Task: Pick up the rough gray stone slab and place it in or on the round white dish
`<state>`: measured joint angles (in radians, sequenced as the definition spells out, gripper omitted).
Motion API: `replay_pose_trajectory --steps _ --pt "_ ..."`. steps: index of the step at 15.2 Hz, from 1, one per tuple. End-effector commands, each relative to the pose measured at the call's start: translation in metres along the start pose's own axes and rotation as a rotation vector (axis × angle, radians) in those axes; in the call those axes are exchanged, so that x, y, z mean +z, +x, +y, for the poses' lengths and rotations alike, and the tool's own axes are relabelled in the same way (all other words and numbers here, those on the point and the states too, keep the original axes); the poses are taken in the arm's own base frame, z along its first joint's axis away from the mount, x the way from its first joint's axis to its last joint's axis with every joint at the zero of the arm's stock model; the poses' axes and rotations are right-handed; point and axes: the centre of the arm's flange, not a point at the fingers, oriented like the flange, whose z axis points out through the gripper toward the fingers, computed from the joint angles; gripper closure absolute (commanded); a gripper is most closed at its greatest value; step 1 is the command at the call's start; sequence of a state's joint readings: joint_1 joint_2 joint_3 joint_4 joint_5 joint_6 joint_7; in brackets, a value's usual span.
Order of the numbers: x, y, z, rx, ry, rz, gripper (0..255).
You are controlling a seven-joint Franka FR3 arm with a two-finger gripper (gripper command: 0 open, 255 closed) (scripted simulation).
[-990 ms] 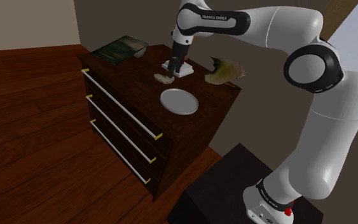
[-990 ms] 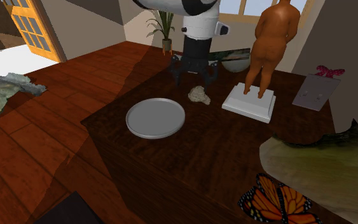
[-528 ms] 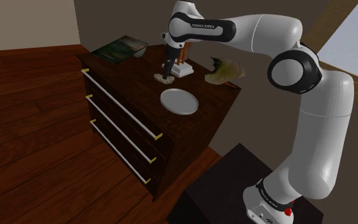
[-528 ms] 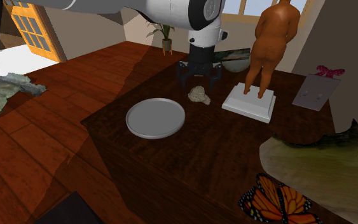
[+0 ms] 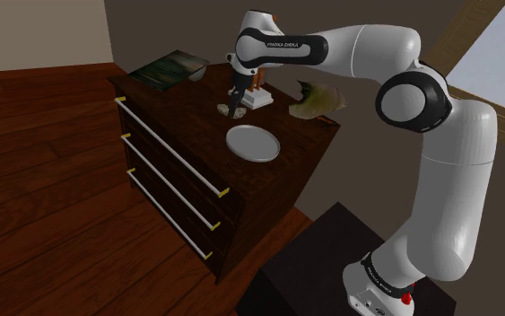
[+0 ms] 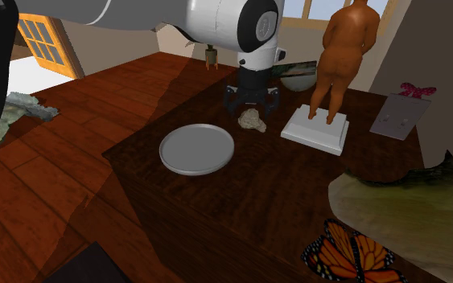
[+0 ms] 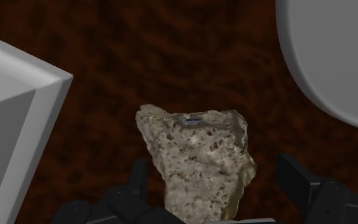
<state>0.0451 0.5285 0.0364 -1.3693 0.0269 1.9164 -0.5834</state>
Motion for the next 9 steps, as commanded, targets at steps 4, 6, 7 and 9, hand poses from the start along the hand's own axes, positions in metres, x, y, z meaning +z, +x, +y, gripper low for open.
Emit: replay_pose_trajectory --steps 4,6,7,9 --pt "0.0003 0.0001 0.0 0.0 0.0 0.0 255" --pt "0.0003 0.0001 0.0001 0.0 0.0 0.0 255" --pt "0.0002 0.0001 0.0001 0.0 0.0 0.0 255" --pt "0.0003 0.0 0.0001 0.0 0.0 0.0 255"
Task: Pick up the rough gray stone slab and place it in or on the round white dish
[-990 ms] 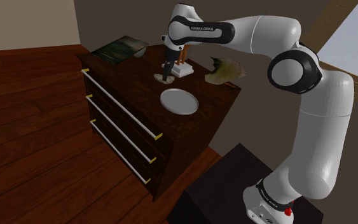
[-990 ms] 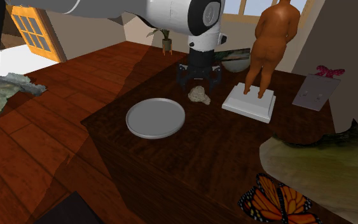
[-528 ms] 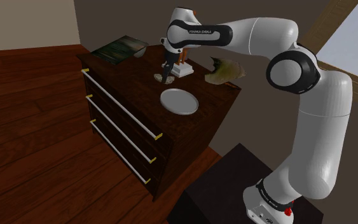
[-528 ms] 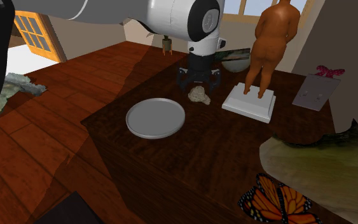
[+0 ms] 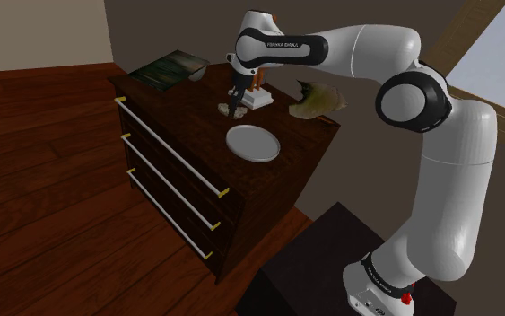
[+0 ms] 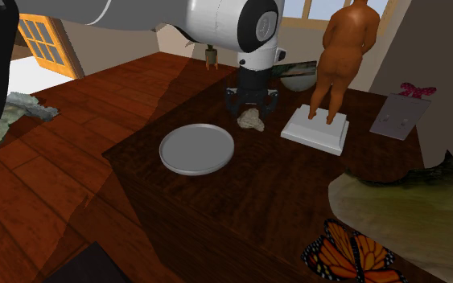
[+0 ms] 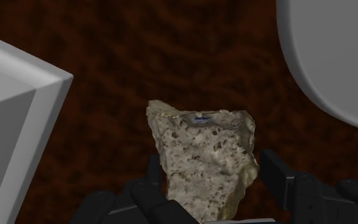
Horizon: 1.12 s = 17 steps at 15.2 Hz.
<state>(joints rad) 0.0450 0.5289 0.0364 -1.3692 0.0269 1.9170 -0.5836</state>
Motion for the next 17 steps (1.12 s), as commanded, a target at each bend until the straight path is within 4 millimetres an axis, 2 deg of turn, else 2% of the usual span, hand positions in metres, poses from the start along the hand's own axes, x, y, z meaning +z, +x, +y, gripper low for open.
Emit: replay_pose_trajectory --steps 1,4,17 --pt "0.0 0.0 0.0 0.0 0.0 0.0 255" --pt "0.0 0.0 0.0 0.0 0.0 0.0 255" --pt "-0.068 0.003 -0.002 0.0 0.0 0.0 255"
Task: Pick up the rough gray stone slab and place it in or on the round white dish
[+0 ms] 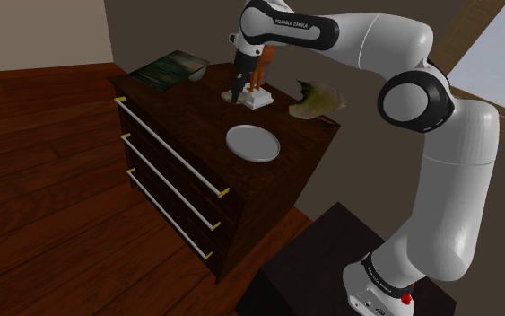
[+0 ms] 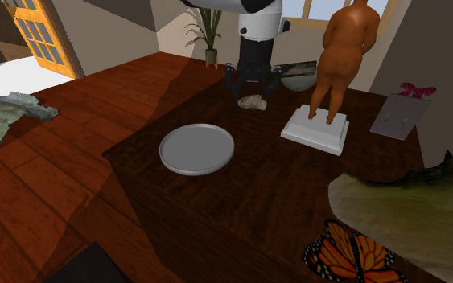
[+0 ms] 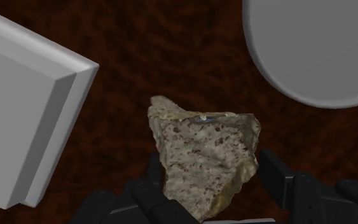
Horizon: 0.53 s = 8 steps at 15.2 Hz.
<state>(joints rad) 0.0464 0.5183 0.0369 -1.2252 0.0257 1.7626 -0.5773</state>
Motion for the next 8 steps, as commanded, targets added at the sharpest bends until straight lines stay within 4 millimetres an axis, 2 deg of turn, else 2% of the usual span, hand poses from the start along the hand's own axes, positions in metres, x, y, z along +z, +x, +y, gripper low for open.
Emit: replay_pose_trajectory --steps 1,3,8 --pt "-0.011 0.0 0.0 0.0 0.0 0.0 255" --pt "-0.018 0.0 0.0 0.0 0.0 0.0 255" --pt "-0.019 -0.039 -0.053 0.0 0.0 0.0 255"
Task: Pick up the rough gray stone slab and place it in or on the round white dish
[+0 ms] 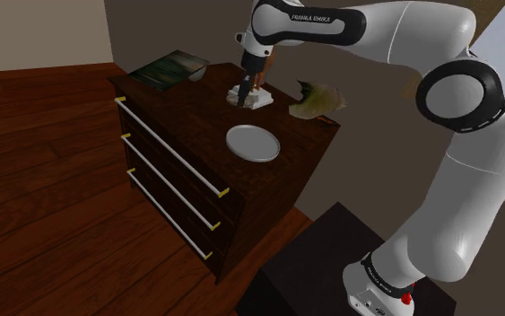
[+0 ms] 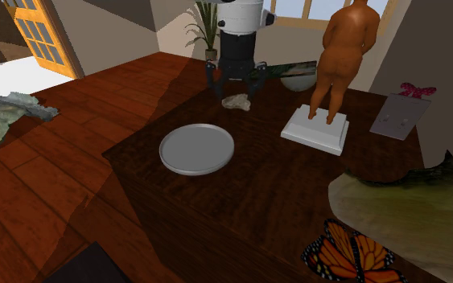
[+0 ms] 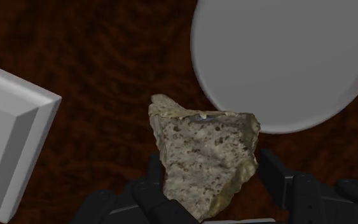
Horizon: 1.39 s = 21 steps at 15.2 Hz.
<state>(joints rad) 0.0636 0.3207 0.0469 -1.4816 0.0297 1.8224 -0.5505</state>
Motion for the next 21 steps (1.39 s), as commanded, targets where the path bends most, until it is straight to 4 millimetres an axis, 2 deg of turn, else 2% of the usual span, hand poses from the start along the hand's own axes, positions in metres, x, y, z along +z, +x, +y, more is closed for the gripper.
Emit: replay_pose_trajectory --steps 1,9,21 --pt "-0.002 -0.016 -0.019 0.0 0.0 0.0 255" --pt "-0.003 -0.08 -0.107 0.0 0.0 0.0 255" --pt "0.06 -0.083 -0.106 0.0 0.0 0.0 255"
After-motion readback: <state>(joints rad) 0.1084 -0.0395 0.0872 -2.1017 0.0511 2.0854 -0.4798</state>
